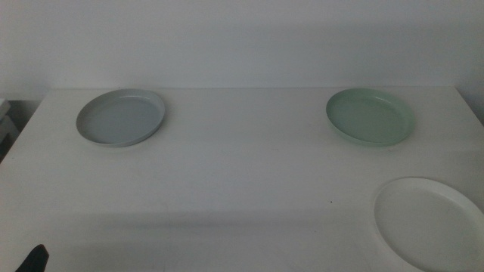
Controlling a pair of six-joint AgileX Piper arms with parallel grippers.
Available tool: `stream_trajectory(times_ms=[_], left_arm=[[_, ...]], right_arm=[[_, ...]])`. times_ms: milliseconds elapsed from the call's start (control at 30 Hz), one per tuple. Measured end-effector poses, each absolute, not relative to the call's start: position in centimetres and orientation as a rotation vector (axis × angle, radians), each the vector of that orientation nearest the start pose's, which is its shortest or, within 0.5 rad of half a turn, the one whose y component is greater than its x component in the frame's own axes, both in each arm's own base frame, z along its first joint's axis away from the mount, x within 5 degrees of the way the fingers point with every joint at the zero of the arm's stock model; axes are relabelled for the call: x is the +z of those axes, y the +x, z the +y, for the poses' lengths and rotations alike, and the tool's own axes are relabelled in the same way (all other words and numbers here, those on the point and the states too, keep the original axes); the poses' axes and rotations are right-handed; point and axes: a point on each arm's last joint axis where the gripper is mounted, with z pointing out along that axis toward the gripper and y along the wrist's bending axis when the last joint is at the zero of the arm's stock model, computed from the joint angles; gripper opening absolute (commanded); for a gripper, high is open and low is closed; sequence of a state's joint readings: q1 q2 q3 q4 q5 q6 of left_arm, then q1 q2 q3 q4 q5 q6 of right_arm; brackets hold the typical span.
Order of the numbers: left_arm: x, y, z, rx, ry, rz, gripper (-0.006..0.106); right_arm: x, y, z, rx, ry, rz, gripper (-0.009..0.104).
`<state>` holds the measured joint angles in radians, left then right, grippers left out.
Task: Stack the three bowls on top of each other.
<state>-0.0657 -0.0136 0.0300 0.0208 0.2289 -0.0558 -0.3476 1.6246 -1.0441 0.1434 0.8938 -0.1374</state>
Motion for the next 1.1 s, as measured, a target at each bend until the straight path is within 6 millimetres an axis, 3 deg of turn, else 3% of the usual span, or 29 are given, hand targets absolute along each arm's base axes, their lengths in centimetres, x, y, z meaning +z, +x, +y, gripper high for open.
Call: stream_trajectory(times_ms=[567,767,967,1100], left_arm=[[18.3,5.5,-0.3,-0.071,0.023,1.729,0.09],[18.3,5.5,-0.3,-0.071,0.023,1.729,0.09],[18.3,5.5,-0.3,-0.071,0.023,1.729,0.09],[18.3,5.5,-0.3,-0.071,0.023,1.729,0.09]], right_arm=[[16.5,31.1,-8.3,0.139,0.383,2.988,0.054],[15.4,31.2,-8.2,0.15,0.385,3.023,0.035],[15.4,31.2,-8.3,0.147,0.384,3.02,0.01],[15.3,31.1,-8.2,0.151,0.383,3.026,0.0]])
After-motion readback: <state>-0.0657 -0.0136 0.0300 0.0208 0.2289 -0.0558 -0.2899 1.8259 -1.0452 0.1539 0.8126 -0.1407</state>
